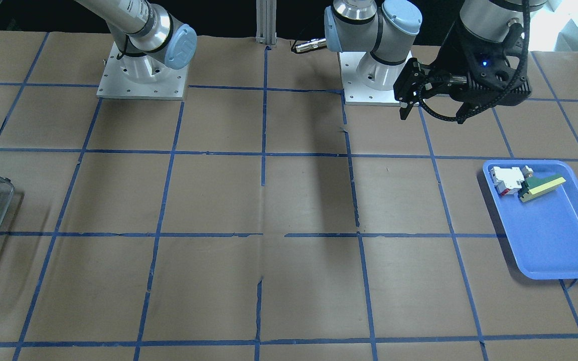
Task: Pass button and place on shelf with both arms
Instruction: 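Lower the button into the wire basket and open the right gripper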
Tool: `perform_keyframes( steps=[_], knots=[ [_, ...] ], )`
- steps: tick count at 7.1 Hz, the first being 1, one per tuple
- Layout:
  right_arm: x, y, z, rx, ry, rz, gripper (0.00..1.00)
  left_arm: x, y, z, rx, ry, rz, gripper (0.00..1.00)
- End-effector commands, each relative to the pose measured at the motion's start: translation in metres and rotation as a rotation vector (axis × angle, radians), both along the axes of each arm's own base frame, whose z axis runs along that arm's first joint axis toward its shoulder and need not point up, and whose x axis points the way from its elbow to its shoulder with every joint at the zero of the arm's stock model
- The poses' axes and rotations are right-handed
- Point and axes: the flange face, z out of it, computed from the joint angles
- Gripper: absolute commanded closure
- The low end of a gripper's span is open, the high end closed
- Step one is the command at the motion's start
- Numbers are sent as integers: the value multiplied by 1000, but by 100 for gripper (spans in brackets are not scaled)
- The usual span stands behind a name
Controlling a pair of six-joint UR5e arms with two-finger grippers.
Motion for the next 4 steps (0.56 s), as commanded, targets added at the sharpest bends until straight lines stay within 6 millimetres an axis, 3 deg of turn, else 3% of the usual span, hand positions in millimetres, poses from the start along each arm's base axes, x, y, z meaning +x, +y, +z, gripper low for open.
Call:
perform_keyframes(
  steps=[1, 2, 3, 4],
  knots=[
    [21, 13, 52, -67, 26, 7, 1, 0, 0, 0, -1, 0, 0, 1],
    [75, 21, 106, -171, 14, 35, 1, 2, -1, 1, -3, 0, 3, 1],
    [154, 23, 133, -225, -11, 108, 1, 3, -1, 1, -4, 0, 6, 1],
    [224, 36, 143, -237, 12, 84, 1, 5, -1, 2, -6, 0, 9, 1]
  ],
)
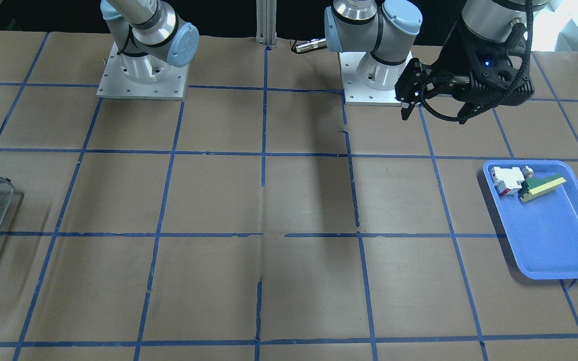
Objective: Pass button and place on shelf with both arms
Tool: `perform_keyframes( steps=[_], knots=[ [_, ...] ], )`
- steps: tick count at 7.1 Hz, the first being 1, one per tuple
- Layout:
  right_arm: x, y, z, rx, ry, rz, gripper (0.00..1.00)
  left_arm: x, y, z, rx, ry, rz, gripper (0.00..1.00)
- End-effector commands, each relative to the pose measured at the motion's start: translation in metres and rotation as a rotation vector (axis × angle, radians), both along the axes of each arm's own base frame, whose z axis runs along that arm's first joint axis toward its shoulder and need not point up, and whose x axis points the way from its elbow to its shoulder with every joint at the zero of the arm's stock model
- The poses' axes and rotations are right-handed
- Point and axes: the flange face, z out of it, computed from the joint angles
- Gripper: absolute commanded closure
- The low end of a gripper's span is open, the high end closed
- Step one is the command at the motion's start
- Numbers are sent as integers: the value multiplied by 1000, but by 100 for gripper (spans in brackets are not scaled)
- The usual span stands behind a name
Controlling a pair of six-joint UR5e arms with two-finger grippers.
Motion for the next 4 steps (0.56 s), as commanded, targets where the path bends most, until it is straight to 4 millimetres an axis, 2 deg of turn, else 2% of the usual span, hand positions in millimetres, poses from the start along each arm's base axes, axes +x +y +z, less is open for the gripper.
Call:
perform_keyframes(
  steps=[1, 3, 4],
  knots=[
    [143, 37, 27, -53, 26, -35, 1, 2, -1, 2, -9, -1, 2, 1],
    [254, 82, 27, -107, 54, -31, 0, 2, -1, 3, -17, -6, 5, 1],
    [290, 101, 21, -129, 58, -19, 1, 2, -1, 4, -24, -8, 2, 1]
  ],
)
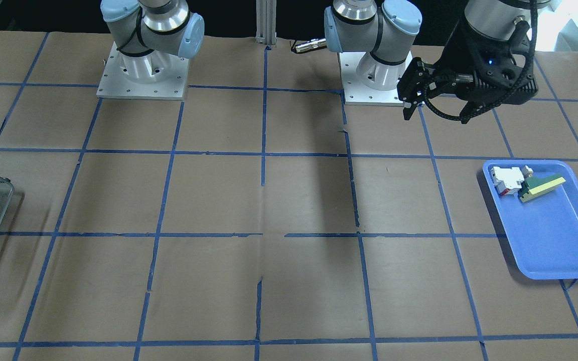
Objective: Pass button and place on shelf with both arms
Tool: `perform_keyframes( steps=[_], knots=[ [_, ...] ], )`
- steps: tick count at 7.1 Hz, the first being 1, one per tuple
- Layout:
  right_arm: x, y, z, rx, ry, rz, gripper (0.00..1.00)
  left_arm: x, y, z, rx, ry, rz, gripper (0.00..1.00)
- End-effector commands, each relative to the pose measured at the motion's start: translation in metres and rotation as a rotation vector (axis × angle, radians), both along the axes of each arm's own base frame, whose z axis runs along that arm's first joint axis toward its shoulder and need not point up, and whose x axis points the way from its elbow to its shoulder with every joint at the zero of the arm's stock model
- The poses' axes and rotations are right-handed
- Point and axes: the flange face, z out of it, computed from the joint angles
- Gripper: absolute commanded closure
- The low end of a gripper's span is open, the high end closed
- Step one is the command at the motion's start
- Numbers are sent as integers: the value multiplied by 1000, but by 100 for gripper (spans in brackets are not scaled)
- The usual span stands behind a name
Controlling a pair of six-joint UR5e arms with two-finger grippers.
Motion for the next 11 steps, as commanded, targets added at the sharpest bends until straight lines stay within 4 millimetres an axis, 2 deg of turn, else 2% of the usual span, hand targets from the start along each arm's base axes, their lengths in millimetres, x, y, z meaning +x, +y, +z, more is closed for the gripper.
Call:
perform_keyframes(
  steps=[1, 3, 4, 8, 11],
  knots=[
    [69, 45, -21, -24, 7, 23, 1, 0, -1, 1, -8, -4, -1, 1],
    [72, 78, -36, -46, -61, 24, 1, 0, 0, 0, -7, -7, -3, 1],
    [69, 87, -33, -46, -76, 26, 1, 0, -1, 0, -7, -6, -1, 1],
    [58, 85, -33, -37, -78, 32, 1, 0, -1, 0, -7, -6, -1, 1],
    [60, 85, -32, -39, -113, 27, 0, -1, 0, -4, 3, -8, -4, 1]
  ],
)
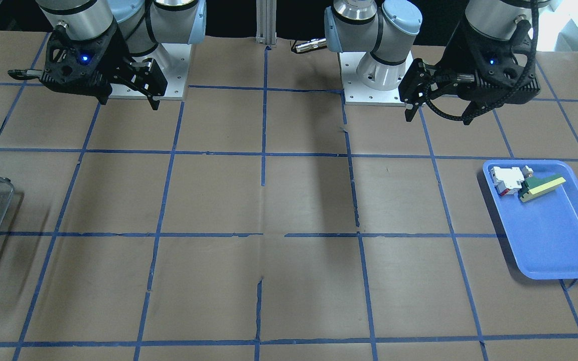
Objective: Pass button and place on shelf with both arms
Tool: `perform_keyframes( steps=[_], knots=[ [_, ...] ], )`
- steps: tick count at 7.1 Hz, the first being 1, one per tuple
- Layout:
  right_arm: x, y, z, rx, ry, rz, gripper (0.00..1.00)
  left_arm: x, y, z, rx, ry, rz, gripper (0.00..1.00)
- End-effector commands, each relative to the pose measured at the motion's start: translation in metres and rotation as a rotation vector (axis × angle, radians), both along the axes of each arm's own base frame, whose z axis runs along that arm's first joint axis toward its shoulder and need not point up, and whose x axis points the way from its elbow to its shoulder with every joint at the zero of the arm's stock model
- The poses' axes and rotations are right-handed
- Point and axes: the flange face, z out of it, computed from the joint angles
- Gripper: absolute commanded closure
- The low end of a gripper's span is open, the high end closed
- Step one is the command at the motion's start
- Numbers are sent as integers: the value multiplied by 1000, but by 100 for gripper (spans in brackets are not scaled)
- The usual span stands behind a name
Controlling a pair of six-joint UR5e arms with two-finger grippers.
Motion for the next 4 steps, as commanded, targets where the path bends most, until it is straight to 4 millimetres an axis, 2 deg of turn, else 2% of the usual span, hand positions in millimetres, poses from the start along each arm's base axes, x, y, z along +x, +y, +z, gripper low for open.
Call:
perform_keyframes(
  steps=[1, 2, 4],
  knots=[
    [-8, -2, -1, 6, -5, -17, 0, 0, 1, -4, 9, -4, -1, 1],
    [-14, -1, -1, 19, 0, -28, 0, -1, 5, -5, 12, -4, -4, 1],
    [-13, 3, 4, 13, 5, -27, 0, -3, 3, -15, 33, -4, 17, 1]
  ],
)
